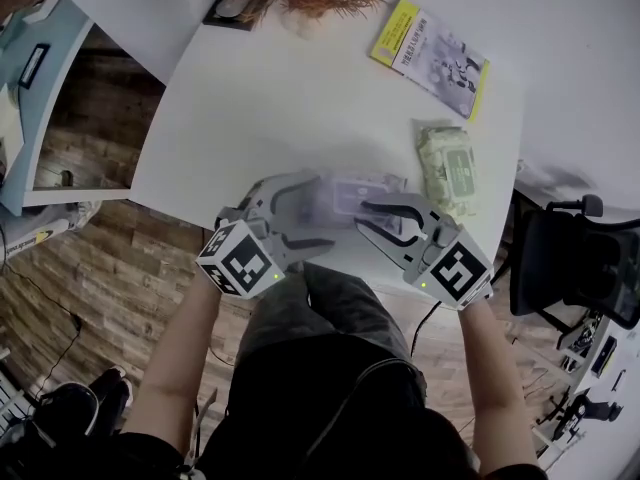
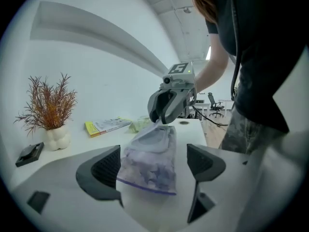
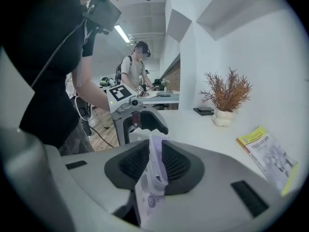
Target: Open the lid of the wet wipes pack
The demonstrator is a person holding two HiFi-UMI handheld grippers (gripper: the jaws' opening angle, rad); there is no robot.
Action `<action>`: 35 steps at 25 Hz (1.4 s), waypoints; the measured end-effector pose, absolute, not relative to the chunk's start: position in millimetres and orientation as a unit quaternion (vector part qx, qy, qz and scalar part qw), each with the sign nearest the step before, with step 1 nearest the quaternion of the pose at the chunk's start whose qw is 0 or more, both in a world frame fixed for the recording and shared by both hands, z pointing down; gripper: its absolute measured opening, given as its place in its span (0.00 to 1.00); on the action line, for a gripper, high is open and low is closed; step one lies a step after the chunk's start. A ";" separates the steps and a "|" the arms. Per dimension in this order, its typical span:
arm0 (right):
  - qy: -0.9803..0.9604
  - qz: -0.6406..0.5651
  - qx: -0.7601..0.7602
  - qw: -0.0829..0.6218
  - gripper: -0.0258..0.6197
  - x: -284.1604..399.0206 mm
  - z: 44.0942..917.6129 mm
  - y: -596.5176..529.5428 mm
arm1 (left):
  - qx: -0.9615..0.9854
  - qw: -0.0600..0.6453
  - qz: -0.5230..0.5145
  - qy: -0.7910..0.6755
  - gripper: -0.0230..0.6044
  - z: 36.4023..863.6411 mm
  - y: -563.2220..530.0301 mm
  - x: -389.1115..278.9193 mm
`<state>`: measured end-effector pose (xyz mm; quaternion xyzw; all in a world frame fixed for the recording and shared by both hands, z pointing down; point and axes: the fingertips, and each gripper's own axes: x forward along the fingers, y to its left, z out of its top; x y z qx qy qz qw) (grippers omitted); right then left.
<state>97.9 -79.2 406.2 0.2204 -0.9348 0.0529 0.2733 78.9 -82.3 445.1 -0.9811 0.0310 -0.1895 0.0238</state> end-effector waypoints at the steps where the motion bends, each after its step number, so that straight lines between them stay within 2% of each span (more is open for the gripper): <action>1: -0.935 0.053 0.224 0.269 0.18 98.1 405.0 -79.9 | -0.982 0.018 -0.184 0.031 0.74 442.6 -80.6 77.5; 4: -0.937 0.053 0.234 0.256 0.18 98.5 401.6 -81.9 | -0.984 0.009 -0.172 0.037 0.73 437.9 -76.9 73.7; 6: -0.936 0.054 0.238 0.252 0.18 98.8 400.7 -82.2 | -0.985 0.003 -0.166 0.040 0.67 436.9 -74.4 71.4; 14: -0.936 0.057 0.245 0.248 0.18 99.3 399.9 -83.2 | -0.988 -0.017 -0.137 0.072 0.24 430.6 -75.9 63.0; 18: -0.936 0.057 0.247 0.244 0.18 99.4 399.2 -83.6 | -0.987 -0.031 -0.127 0.092 0.09 426.3 -82.8 58.7; 20: -0.936 0.059 0.250 0.242 0.17 100.4 398.1 -83.9 | -0.986 -0.037 -0.127 0.100 0.06 426.5 -85.7 56.8; 35: -0.938 0.049 0.280 0.200 0.13 103.4 379.2 -104.0 | -0.981 -0.031 -0.133 0.137 0.06 431.9 -94.1 51.2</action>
